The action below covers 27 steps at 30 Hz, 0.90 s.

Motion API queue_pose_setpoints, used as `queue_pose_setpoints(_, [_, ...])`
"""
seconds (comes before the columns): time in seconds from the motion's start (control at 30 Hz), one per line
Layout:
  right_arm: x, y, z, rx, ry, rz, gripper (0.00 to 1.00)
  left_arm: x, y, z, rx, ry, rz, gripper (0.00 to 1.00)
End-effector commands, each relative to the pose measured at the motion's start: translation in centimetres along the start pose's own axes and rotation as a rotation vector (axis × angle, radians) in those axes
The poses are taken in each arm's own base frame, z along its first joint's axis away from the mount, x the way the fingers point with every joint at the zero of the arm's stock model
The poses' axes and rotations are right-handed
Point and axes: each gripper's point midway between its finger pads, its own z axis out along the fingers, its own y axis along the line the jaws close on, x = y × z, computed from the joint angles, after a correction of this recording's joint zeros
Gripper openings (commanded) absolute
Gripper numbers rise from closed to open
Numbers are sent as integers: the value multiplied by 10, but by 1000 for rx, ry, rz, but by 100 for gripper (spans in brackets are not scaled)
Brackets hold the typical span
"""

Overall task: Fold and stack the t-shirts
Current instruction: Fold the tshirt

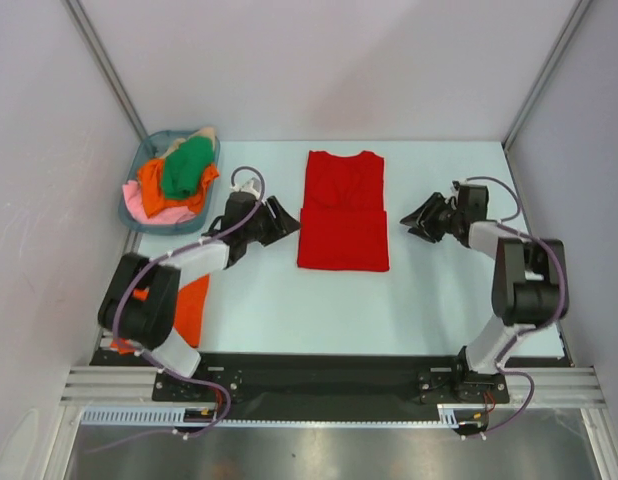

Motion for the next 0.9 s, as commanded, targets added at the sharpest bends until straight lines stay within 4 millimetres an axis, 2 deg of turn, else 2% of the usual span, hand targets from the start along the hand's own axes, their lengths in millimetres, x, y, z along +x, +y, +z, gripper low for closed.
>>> queue_pose_setpoints(0.0, [42,-27,-22,109,-20,85,50,24,1,-29,-71,-98,-99,60])
queue_pose_setpoints(0.03, [41,-15,-35,71,-64,77,50,31,2,-35,-88,-111,-113,64])
queue_pose_setpoints(0.07, [55,-13,-41,57,-63,86,50,38,-7,-45,-69,-123,-117,70])
queue_pose_setpoints(0.1, [63,-11,-46,45,-73,131,52,48,9,-50,-120,-144,-175,72])
queue_pose_setpoints(0.13, [74,-11,-57,24,-100,138,52,56,10,-53,-119,-148,-204,73])
queue_pose_setpoints(0.17, [91,-3,-58,9,-80,126,53,61,14,-56,-117,-158,-241,72])
queue_pose_setpoints(0.2, [94,-4,-60,31,-115,167,53,73,24,-61,-127,-160,-315,72])
queue_pose_setpoints(0.23, [104,-9,-62,36,-130,173,54,70,23,-61,-110,-194,-337,72])
queue_pose_setpoints(0.27, [102,0,-69,5,-176,170,55,75,23,-60,-104,-195,-352,72])
queue_pose_setpoints(0.3, [104,-1,-69,22,-224,166,58,78,27,-58,-108,-197,-386,72])
queue_pose_setpoints(0.37, [110,1,-69,-14,-268,222,59,84,31,-52,-114,-186,-422,70])
queue_pose_setpoints(0.43, [112,0,-65,5,-307,244,59,90,36,-40,-120,-172,-474,69])
queue_pose_setpoints(0.5, [117,-12,-57,44,-325,269,59,92,32,-31,-112,-156,-533,67])
queue_pose_setpoints(0.57, [117,-12,-51,26,-339,325,58,104,44,-21,-164,-133,-584,67])
queue_pose_setpoints(0.6, [125,-21,-43,52,-321,335,58,104,43,-19,-155,-142,-627,66])
queue_pose_setpoints(0.63, [125,-15,-39,31,-322,339,58,110,49,-14,-177,-136,-639,65])
queue_pose_setpoints(0.67, [126,-15,-35,32,-325,358,58,111,50,-12,-183,-132,-653,64])
queue_pose_setpoints(0.7, [132,-24,-27,65,-307,374,57,110,47,-8,-176,-130,-670,63])
queue_pose_setpoints(0.73, [133,-21,-24,46,-306,383,57,111,48,-6,-180,-127,-678,61])
queue_pose_setpoints(0.87, [144,-29,-9,75,-273,417,53,116,60,-3,-230,-142,-705,55])
